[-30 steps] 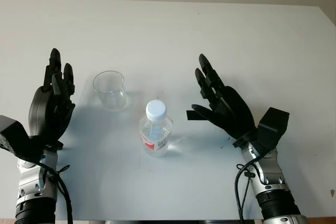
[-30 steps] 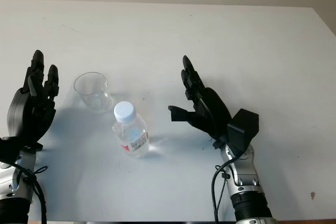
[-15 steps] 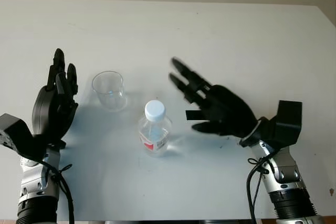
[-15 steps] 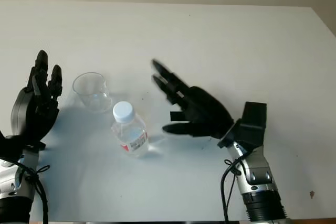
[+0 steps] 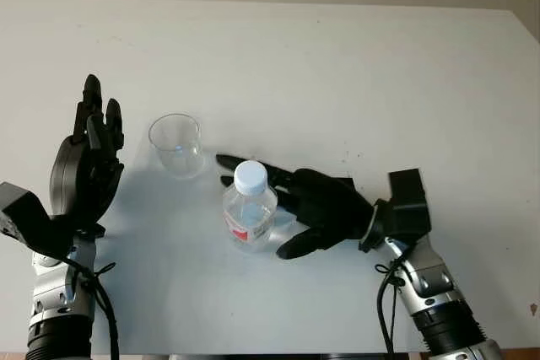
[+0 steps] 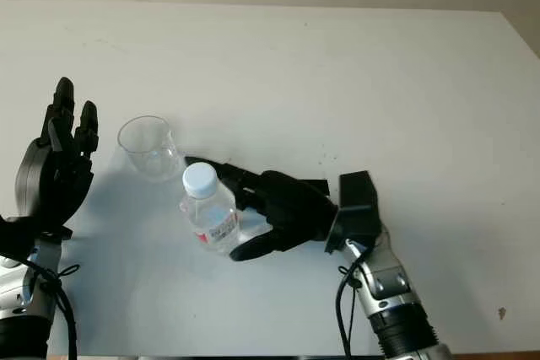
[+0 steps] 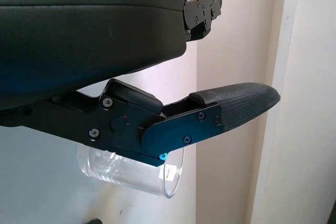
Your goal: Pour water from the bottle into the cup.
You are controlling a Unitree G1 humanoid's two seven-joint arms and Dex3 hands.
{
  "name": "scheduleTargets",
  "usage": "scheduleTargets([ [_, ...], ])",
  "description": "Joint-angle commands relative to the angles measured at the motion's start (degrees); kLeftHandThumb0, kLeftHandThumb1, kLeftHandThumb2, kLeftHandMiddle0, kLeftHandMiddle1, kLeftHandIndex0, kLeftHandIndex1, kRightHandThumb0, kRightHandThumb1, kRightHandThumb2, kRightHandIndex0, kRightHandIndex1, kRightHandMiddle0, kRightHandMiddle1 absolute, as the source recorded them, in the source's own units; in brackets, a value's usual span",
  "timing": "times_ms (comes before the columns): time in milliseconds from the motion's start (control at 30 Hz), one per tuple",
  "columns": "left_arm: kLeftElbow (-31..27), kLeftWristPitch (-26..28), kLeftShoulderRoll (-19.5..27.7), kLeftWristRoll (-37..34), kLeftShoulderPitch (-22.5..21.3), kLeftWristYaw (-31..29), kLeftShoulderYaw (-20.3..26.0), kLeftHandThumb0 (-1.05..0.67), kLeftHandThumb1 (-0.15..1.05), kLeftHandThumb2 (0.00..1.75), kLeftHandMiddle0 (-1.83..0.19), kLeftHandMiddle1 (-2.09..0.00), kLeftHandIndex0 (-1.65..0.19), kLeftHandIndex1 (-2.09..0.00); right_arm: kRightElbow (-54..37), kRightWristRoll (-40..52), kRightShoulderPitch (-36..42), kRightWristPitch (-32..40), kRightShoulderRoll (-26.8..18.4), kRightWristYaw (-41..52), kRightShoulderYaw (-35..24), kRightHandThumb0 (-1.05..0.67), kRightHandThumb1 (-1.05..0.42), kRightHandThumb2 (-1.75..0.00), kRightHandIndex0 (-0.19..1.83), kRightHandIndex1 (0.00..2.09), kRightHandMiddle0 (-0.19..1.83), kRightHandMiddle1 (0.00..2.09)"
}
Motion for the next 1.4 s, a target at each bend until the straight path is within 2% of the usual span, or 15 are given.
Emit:
scheduleTargets([
  [0,-0.26,-0.14,-0.11,-0.09,-0.04,0.05,0.28,-0.84,1.05,0.71,0.19,0.0,0.19,0.0,2.13,-0.31,-0.4,-0.85,0.96,0.82,0.98,-0.9,-0.82,-0.05,0.09,0.12,0.13,0.17],
  [200,-0.19,-0.19,-0.07,-0.2,-0.07,-0.14,0.24,-0.84,1.05,0.71,0.19,0.0,0.19,0.0,5.71,-0.44,-1.48,-2.43,3.28,2.07,1.86,-0.93,-0.82,-0.05,0.15,0.16,0.17,0.23],
  [233,-0.19,-0.26,-0.1,-0.23,-0.06,-0.19,0.24,-0.84,1.05,0.71,0.19,0.0,0.19,0.0,6.29,-0.03,-1.68,-2.21,3.77,2.51,1.87,-0.92,-0.81,-0.05,0.15,0.18,0.13,0.34],
  [300,-0.09,-0.5,-0.16,-0.12,-0.07,-0.13,0.27,-0.84,1.05,0.7,0.19,0.0,0.19,0.0,7.42,0.43,-2.03,-2.12,4.62,3.1,1.83,-0.9,-0.81,-0.05,0.14,0.33,-0.08,0.8],
  [333,-0.27,-0.4,-0.23,0.06,0.01,0.23,0.25,-0.84,1.05,0.7,0.19,0.0,0.19,0.0,8.13,0.49,-2.19,-2.42,5.01,3.36,1.8,-0.89,-0.8,-0.05,0.08,0.53,-0.14,0.99],
  [433,-0.08,-0.68,-0.26,0.08,0.13,0.3,0.28,-0.84,1.05,0.7,0.19,0.0,0.19,0.0,9.61,-0.02,-2.69,-3.15,5.79,3.55,1.97,-0.89,-0.8,-0.05,-0.02,0.93,-0.17,1.2],
  [600,-0.26,-0.92,-0.47,-0.01,0.36,0.58,0.33,-0.84,1.05,0.69,0.19,0.0,0.19,0.0,10.05,-1.72,-3.52,-2.36,6.31,3.06,2.88,-0.89,-0.78,-0.05,0.05,1.19,-0.05,1.36],
  [667,-0.54,-0.78,-0.5,-0.02,0.5,0.77,0.32,-0.84,1.05,0.69,0.19,0.0,0.19,0.0,9.86,-2.98,-3.93,-2.87,6.07,2.95,3.6,-0.82,-0.77,-0.05,0.11,1.49,0.06,1.62],
  [733,-0.92,-0.67,-0.57,-0.08,0.67,0.86,0.3,-0.84,1.05,0.69,0.19,0.0,0.19,0.0,9.89,-4.4,-4.05,-5.81,5.92,2.79,4.07,-0.64,-0.8,-0.06,0.34,1.78,0.3,1.91],
  [800,-1.46,-0.41,-0.72,-0.19,0.91,0.97,0.26,-0.83,1.05,0.69,0.19,0.0,0.19,0.0,9.47,-5.94,-3.86,-8.48,5.72,2.0,4.41,-0.48,-0.85,-0.07,0.73,2.01,0.69,2.06],
  [833,-1.74,-0.3,-0.79,-0.07,1.05,1.21,0.22,-0.83,1.05,0.7,0.19,0.0,0.19,0.0,9.05,-6.95,-3.66,-9.74,5.47,1.22,4.62,-0.44,-0.88,-0.07,1.08,2.06,0.94,2.08],
  [933,-1.71,-0.4,-0.88,0.02,1.07,1.21,0.22,-0.84,1.05,0.69,0.19,0.0,0.19,0.0,8.12,-8.78,-2.98,-13.13,4.73,-0.26,4.79,-0.4,-0.94,-0.06,1.6,2.09,1.45,2.09],
  [1033,-1.93,-0.13,-0.98,0.12,0.96,1.47,0.19,-0.84,1.05,0.68,0.19,0.0,0.19,0.0,6.95,-9.1,-2.34,-13.49,3.87,-0.6,4.72,-0.39,-0.99,-0.08,1.71,2.09,1.6,2.09],
  [1267,-1.68,0.0,-0.74,0.33,0.69,1.41,-0.02,-0.84,1.05,0.67,0.19,0.0,0.19,0.0,3.38,-12.14,-0.22,-13.13,2.37,-4.15,5.19,-0.34,-1.05,-0.17,1.61,2.09,1.53,2.09],
  [1367,-1.61,0.23,-0.47,0.23,0.59,1.15,0.03,-0.84,1.05,0.66,0.19,0.0,0.19,0.0,3.19,-11.58,0.85,-13.89,3.56,-7.53,3.98,-0.25,-1.05,-0.26,1.68,2.09,1.61,2.09],
])
